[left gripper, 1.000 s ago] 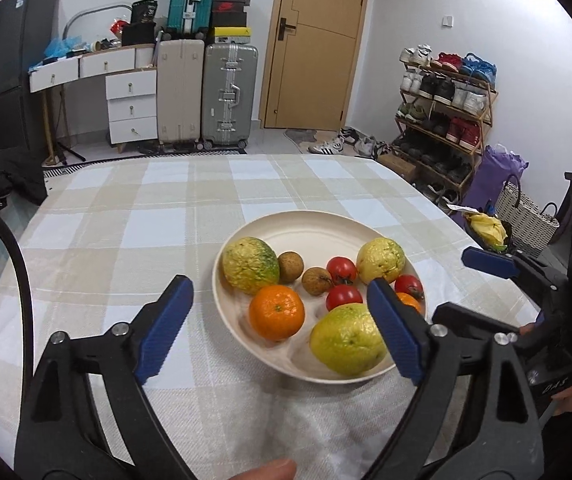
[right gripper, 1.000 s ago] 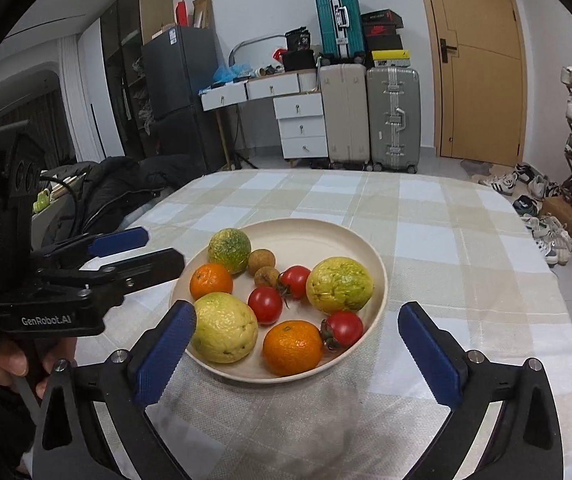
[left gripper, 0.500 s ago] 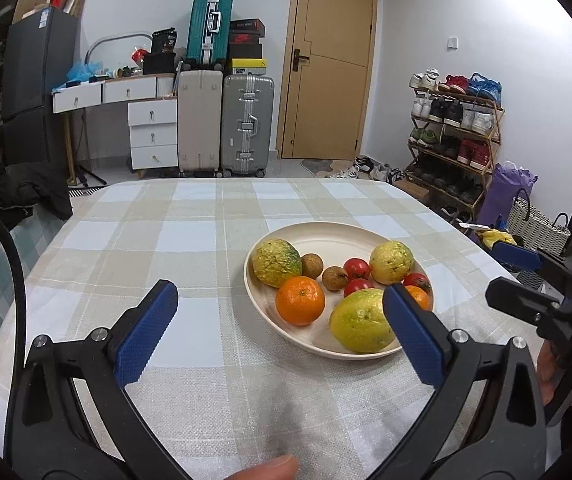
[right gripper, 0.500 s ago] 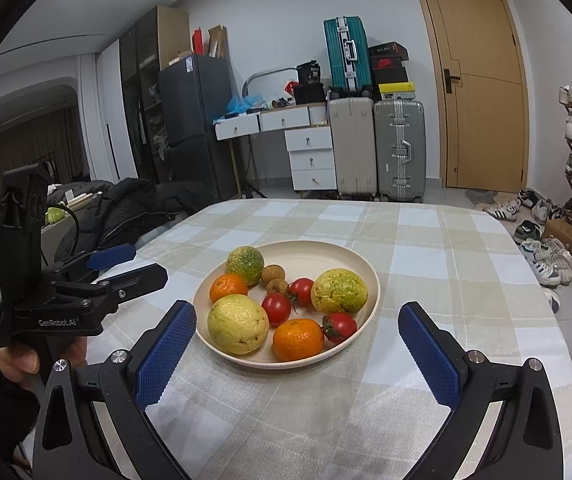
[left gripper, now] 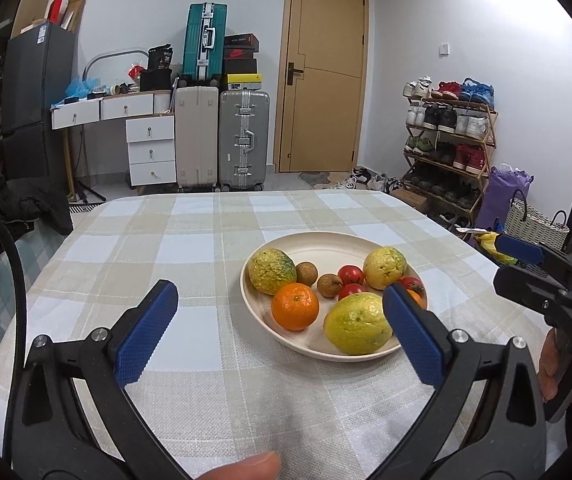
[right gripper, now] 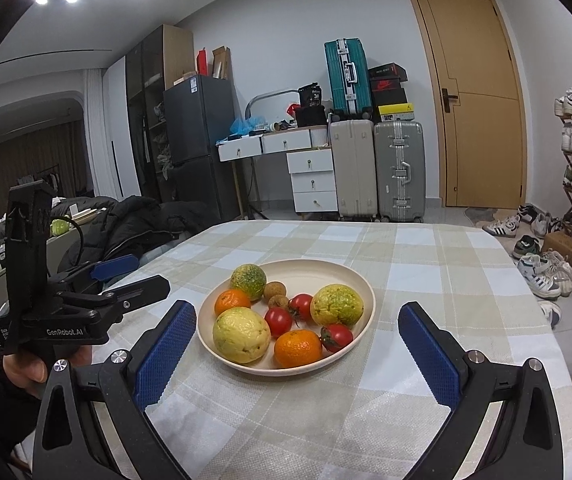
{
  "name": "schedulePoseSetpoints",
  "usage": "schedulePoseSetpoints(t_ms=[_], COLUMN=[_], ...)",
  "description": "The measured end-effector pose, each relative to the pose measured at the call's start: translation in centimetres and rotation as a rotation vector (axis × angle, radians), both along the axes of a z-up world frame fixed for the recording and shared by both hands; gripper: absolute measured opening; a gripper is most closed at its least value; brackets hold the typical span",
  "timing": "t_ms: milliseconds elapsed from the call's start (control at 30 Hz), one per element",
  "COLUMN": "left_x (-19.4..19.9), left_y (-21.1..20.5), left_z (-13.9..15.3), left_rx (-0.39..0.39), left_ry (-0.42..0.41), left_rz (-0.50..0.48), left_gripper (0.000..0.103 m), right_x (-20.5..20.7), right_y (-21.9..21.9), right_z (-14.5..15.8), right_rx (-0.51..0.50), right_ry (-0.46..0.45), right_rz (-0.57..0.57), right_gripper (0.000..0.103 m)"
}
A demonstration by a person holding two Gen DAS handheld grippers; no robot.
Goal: Organize fruits
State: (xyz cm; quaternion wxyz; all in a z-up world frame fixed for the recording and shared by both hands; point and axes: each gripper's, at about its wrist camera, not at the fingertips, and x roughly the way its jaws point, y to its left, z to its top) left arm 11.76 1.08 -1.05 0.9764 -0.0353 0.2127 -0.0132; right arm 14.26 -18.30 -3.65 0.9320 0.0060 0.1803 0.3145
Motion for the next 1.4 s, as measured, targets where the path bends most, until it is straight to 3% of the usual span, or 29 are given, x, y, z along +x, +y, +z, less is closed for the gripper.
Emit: schedulePoseSetpoints(t_ms=[1400], left_x=[0.07], left_y=[-0.22], left_z=[-0.02], left_rx=[-0.001], left_ry=[0.001], left_rz=[0.001], left_gripper=[0.102], right_x=[-0.36], right_y=[0.50], right_z=[-0.02], right_rx=[-0.024], right_ry=[-0.011], right_rz=[0.003], right_gripper=[0.103])
